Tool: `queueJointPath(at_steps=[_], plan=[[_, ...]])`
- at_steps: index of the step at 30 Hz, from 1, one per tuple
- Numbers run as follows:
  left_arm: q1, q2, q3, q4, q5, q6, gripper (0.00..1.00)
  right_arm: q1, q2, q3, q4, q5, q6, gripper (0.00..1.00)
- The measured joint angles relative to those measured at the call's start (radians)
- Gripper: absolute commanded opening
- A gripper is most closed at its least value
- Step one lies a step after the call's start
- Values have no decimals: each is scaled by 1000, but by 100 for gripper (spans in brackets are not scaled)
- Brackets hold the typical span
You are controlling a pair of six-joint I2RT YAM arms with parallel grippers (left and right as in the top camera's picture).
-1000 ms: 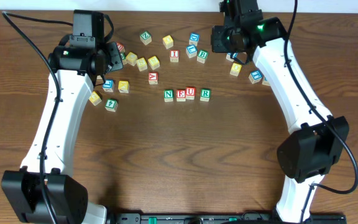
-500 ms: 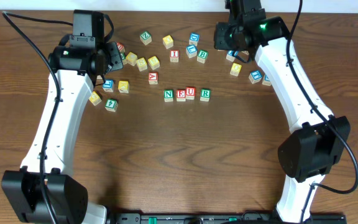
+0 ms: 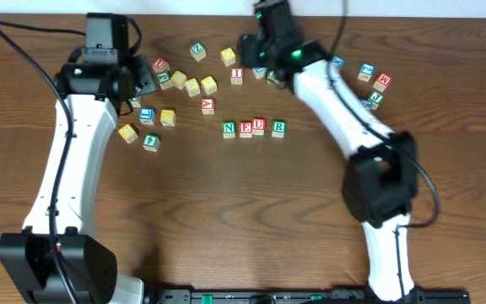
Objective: Spell out NEURIPS
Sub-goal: 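Move the right gripper to the red I block and lower it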
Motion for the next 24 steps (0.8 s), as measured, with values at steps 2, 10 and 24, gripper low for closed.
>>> queueJointPath(at_steps=[2,10,24], plan=[[10,0,0,-14,-3,0,49,14,44,0,34,1,3,59],[16,0,0,-32,-6,0,49,55,153,0,102,28,8,54],[16,0,0,-49,-6,0,49,77,197,0,211,167,13,50]])
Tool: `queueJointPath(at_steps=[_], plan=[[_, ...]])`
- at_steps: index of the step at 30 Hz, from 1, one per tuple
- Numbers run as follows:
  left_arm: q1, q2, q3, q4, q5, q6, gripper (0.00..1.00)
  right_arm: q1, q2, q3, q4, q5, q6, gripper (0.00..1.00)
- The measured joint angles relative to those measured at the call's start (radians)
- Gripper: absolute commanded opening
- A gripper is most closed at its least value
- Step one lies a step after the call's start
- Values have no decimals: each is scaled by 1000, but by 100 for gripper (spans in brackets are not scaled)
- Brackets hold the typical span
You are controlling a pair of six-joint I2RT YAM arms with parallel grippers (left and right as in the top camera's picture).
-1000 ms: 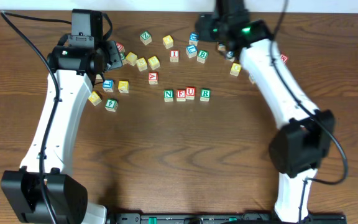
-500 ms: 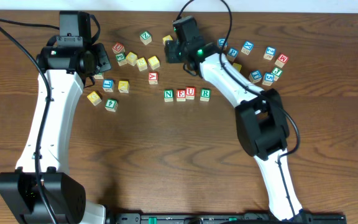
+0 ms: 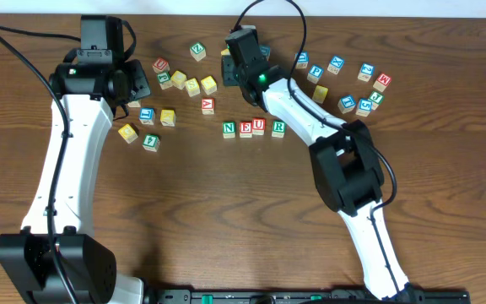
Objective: Spell out NEURIPS
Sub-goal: 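Move the right gripper to the red I block and lower it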
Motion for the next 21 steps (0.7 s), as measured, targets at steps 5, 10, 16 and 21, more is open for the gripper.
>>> queueJointPath(at_steps=[5,10,16,21], plan=[[0,0,0,-13,0,0,49,0,39,0,37,12,5,49],[0,0,0,-13,0,0,49,0,70,0,51,18,11,49],[0,0,0,-13,0,0,49,0,83,0,65,20,15,37],[0,0,0,-13,0,0,49,0,85,0,65,22,19,25]])
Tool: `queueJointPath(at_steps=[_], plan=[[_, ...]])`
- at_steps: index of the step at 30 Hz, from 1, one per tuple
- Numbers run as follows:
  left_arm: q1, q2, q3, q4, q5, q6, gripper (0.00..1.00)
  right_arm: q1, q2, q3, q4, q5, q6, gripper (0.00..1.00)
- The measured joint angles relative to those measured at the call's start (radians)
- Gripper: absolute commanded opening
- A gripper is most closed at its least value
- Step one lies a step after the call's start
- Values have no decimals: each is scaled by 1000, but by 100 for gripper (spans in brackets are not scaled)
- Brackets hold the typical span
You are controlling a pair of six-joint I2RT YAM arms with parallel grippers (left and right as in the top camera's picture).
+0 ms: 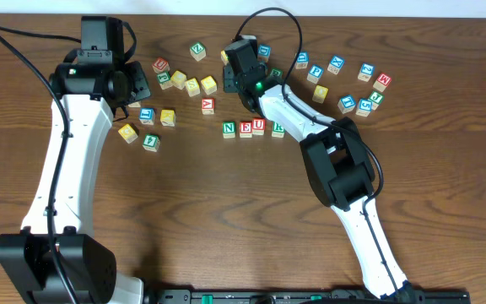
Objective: Spell out NEURIPS
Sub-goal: 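Move the right gripper to the red I block and lower it, then grasp the red I block with the right gripper and lift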
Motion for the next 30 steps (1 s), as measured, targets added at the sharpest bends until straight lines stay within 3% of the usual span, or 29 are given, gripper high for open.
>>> queueJointPath(at_steps=[9,16,23,30], plan=[[0,0,0,0,0,0,49,0,0,0,-3,1,3,22],[0,0,0,0,0,0,49,0,-12,6,-60,2,3,24],[0,0,0,0,0,0,49,-3,-120,3,-300,-1,-4,23],[0,0,0,0,0,0,49,-31,-367,6,-629,1,-5,24]])
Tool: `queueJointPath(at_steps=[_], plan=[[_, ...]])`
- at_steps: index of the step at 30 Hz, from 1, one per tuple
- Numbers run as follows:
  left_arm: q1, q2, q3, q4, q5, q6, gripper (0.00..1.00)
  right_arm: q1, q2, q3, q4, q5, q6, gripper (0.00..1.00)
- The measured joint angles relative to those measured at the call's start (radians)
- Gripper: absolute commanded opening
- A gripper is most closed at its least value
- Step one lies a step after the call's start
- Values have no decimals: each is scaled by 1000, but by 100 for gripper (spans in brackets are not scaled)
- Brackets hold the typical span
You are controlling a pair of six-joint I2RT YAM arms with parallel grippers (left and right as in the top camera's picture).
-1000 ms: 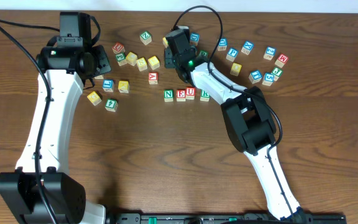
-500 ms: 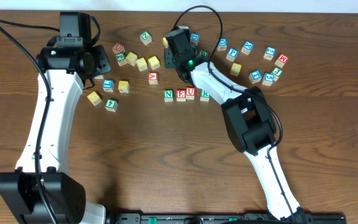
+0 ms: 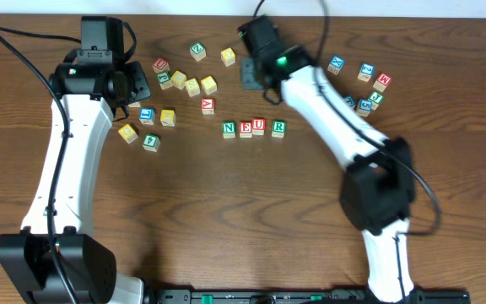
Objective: Spell out NEURIPS
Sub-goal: 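Grasp the red I block with the right gripper and lift, then carry the red I block forward and place it right of the R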
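Four blocks stand in a row at mid-table: N [image 3: 229,129], E [image 3: 245,128], U [image 3: 259,127] and R [image 3: 278,127]. My right gripper [image 3: 250,75] hangs behind that row, raised off the table. Its dark fingers appear shut on a small block that they almost hide. No I block shows on the wood beside it. My left gripper [image 3: 135,85] rests at the far left by the loose blocks. Whether its fingers are open or shut is unclear from above.
Loose letter blocks lie back left, such as a yellow one [image 3: 208,84], a red-lettered one [image 3: 207,105] and a blue one [image 3: 147,115]. More sit back right, among them a blue block [image 3: 337,62] and a red one [image 3: 383,82].
My right arm has risen and swung right, so its wrist now sits farther back. The spot where the I block lay shows bare wood. The left arm has not moved.
The I block first lay behind the N E U R row with my right gripper above it. Then the gripper was down over that block, and it stayed low there. Now it is raised and the block is gone from its place.
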Motion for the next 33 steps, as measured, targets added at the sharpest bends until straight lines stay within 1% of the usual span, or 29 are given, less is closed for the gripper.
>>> queueJointPath(at_steps=[2,6,8,11,22,27,33], plan=[[0,0,0,0,0,0,49,-15,-56,5,-103,1,0,24],[0,0,0,1,0,0,49,-43,-82,9,-242,3,2,23],[0,0,0,4,0,0,49,-57,-70,3,-289,2,5,23],[0,0,0,6,0,0,49,-72,-50,-25,-306,2,9,23],[0,0,0,8,0,0,49,-79,-37,-200,-205,-5,44,24],[0,0,0,8,0,0,49,-79,-37,-270,-99,-5,52,24],[0,0,0,8,0,0,49,-71,-37,-395,25,-5,55,24]])
